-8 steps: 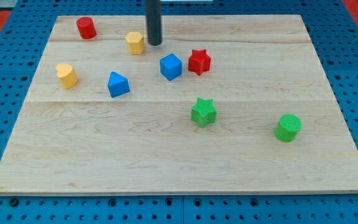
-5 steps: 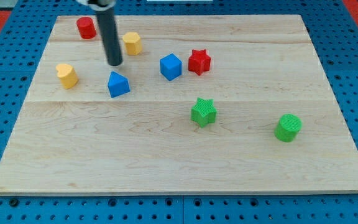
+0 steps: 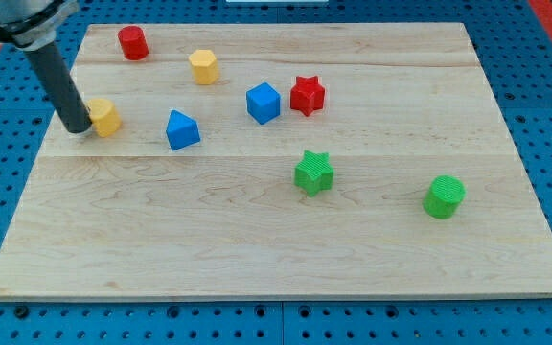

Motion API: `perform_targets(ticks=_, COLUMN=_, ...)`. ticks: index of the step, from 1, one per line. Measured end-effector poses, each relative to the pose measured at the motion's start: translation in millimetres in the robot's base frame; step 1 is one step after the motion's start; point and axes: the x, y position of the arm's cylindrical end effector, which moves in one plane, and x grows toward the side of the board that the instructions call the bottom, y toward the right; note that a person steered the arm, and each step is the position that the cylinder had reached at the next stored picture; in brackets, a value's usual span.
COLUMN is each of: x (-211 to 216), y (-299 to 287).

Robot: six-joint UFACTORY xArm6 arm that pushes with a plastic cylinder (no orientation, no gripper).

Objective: Move yellow heart to the top center

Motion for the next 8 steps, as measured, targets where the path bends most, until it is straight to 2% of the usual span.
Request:
perform_targets(ticks=3, x=-17, y=47)
perform_targets(ticks=6, x=-61, y=42)
perform_targets(ticks=8, x=-73, y=46)
